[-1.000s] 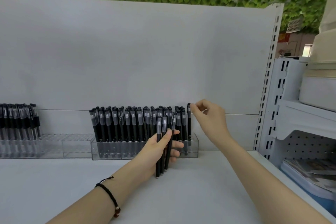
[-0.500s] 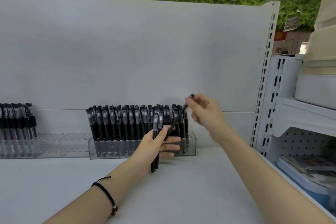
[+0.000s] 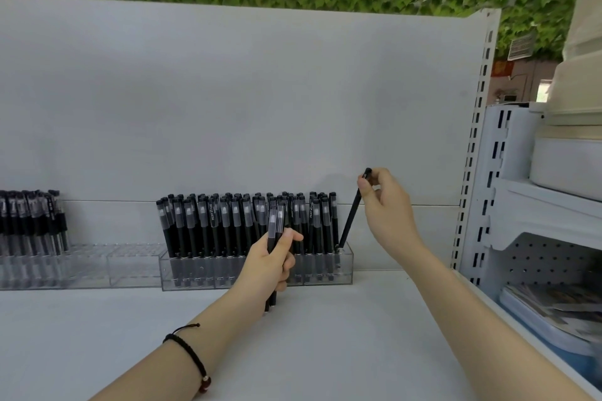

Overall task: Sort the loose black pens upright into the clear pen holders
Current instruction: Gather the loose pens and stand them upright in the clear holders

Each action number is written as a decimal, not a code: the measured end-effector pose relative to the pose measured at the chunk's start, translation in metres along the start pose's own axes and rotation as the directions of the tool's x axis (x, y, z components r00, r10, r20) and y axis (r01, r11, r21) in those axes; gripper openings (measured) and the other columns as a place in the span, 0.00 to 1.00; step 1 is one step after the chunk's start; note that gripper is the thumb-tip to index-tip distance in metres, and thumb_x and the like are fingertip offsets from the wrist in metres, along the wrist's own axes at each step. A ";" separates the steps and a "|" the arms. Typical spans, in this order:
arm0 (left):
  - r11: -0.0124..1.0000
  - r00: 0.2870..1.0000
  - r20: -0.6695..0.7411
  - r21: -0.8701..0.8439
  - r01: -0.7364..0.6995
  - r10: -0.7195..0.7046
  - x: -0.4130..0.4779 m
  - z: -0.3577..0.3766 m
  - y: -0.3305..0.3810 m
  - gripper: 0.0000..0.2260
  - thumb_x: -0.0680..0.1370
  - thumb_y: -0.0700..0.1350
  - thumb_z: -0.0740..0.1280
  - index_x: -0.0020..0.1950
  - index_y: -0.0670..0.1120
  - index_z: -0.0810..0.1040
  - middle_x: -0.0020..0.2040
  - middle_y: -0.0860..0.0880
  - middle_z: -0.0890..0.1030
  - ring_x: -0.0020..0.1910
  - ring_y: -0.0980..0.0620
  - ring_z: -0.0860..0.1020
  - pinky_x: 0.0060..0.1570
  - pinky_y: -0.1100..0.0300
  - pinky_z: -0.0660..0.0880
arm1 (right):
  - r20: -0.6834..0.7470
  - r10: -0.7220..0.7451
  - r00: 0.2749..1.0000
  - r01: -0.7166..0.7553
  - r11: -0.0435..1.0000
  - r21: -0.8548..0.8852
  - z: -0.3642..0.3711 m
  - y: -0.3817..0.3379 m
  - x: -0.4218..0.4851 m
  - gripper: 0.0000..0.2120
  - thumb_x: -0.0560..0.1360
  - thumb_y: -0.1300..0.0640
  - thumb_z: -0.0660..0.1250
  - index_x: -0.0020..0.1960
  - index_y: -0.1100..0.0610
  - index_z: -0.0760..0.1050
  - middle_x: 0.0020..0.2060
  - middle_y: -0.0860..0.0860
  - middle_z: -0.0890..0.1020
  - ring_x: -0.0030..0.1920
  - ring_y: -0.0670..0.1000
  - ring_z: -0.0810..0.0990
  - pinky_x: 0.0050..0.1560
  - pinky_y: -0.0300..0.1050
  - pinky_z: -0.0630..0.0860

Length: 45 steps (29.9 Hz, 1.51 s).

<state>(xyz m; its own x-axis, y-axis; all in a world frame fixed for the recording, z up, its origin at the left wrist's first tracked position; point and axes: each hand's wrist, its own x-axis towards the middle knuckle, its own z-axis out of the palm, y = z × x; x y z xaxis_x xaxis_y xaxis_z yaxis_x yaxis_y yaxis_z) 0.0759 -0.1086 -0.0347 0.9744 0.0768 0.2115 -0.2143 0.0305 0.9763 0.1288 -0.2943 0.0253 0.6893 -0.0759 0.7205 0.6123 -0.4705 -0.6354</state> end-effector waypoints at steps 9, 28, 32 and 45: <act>1.000 1.000 0.004 0.020 0.010 -0.010 -0.001 0.000 -0.001 0.12 0.82 0.52 0.59 0.54 0.47 0.77 0.26 0.53 0.66 0.24 0.56 0.60 0.24 0.63 0.59 | 0.127 0.077 0.989 -0.078 0.997 0.004 0.010 0.009 -0.008 0.06 0.78 0.55 0.67 0.54 0.54 0.78 0.45 0.46 0.81 0.41 0.45 0.76 0.47 0.44 0.73; 0.984 0.981 0.178 -0.175 -0.047 0.079 -0.004 0.003 0.008 0.09 0.81 0.45 0.62 0.57 0.40 0.69 0.35 0.48 0.73 0.28 0.56 0.66 0.24 0.65 0.62 | 0.354 -0.007 0.935 -0.052 0.986 0.158 0.017 -0.030 -0.025 0.02 0.72 0.54 0.74 0.43 0.52 0.83 0.38 0.47 0.84 0.35 0.39 0.76 0.40 0.36 0.74; 0.988 0.981 0.165 -0.126 -0.086 0.106 -0.005 0.004 0.011 0.12 0.79 0.50 0.62 0.55 0.44 0.76 0.37 0.47 0.79 0.29 0.55 0.69 0.26 0.62 0.64 | 0.416 0.115 0.902 -0.264 0.909 0.321 0.013 -0.033 -0.023 0.03 0.75 0.58 0.71 0.44 0.58 0.80 0.29 0.47 0.78 0.25 0.43 0.71 0.26 0.32 0.67; 0.974 0.964 -0.191 0.164 -0.154 0.184 0.000 -0.008 0.006 0.14 0.82 0.53 0.57 0.47 0.44 0.73 0.25 0.51 0.65 0.21 0.58 0.59 0.21 0.66 0.59 | -0.065 0.105 0.992 -0.092 0.980 0.178 -0.007 -0.009 0.001 0.02 0.80 0.59 0.63 0.51 0.53 0.73 0.41 0.43 0.78 0.40 0.46 0.76 0.38 0.28 0.69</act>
<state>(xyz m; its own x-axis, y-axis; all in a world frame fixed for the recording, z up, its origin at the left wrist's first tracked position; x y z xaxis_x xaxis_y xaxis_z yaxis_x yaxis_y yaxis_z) 0.0742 -0.1009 -0.0288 0.8871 0.2696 0.3747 -0.3472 -0.1452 0.9265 0.1210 -0.2960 0.0333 0.7234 -0.1817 0.6660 0.6050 -0.2978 -0.7384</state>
